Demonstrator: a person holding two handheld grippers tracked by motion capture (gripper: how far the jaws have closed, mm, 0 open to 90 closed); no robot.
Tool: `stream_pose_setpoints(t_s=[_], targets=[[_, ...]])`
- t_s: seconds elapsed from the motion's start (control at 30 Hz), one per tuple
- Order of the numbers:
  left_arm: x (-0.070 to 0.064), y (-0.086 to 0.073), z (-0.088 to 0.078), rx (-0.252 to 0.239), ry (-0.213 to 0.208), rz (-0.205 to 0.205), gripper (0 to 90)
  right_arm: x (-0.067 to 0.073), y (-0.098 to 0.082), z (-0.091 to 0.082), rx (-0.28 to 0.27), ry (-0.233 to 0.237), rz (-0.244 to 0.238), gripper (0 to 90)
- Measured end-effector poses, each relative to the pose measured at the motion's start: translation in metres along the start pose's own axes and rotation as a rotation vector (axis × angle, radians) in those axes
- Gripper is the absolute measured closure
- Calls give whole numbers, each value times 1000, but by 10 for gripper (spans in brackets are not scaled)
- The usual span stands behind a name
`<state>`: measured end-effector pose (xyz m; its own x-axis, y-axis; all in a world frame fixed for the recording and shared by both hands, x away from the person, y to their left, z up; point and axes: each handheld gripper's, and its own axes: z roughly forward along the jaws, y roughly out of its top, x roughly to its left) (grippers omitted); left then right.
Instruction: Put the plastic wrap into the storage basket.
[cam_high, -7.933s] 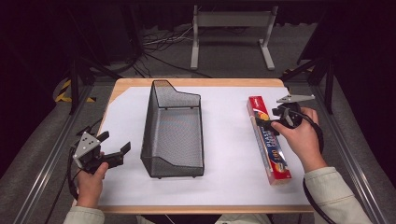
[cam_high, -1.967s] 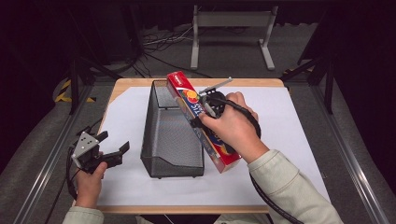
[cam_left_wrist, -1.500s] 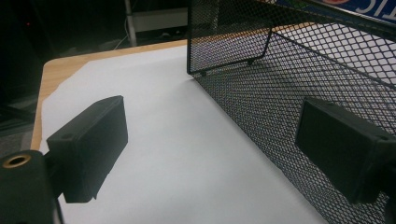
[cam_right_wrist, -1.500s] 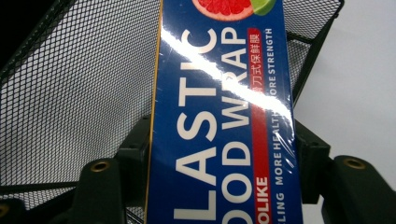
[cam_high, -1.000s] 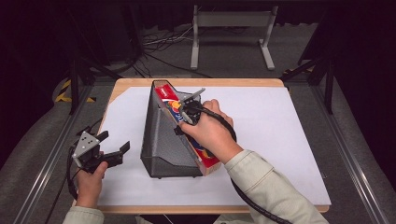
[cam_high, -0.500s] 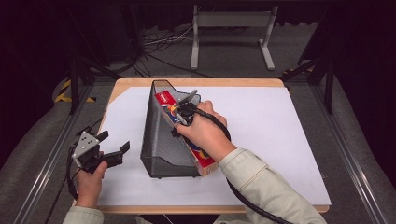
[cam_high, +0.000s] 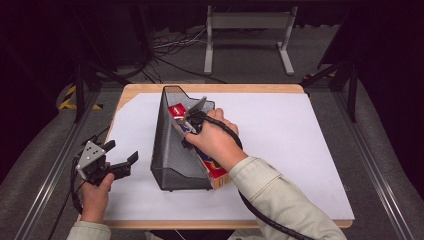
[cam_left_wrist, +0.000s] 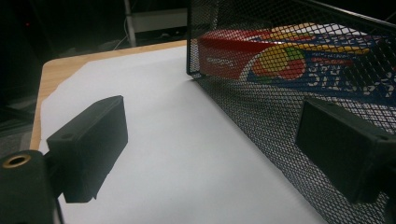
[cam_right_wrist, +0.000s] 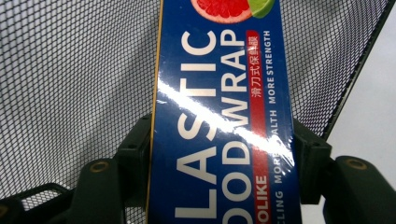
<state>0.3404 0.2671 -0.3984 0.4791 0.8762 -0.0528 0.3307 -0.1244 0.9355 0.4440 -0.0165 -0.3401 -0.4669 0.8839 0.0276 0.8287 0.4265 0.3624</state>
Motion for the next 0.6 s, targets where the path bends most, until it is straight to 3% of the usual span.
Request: stream_pose_setpoints(t_s=[0.4,0.6], targets=[[0,0,0,1,-3,-1,101,1,4,5,28,-1,-6,377],[0,0,1,3,-3,1,101,2,5,5,16,-16,-18,366]])
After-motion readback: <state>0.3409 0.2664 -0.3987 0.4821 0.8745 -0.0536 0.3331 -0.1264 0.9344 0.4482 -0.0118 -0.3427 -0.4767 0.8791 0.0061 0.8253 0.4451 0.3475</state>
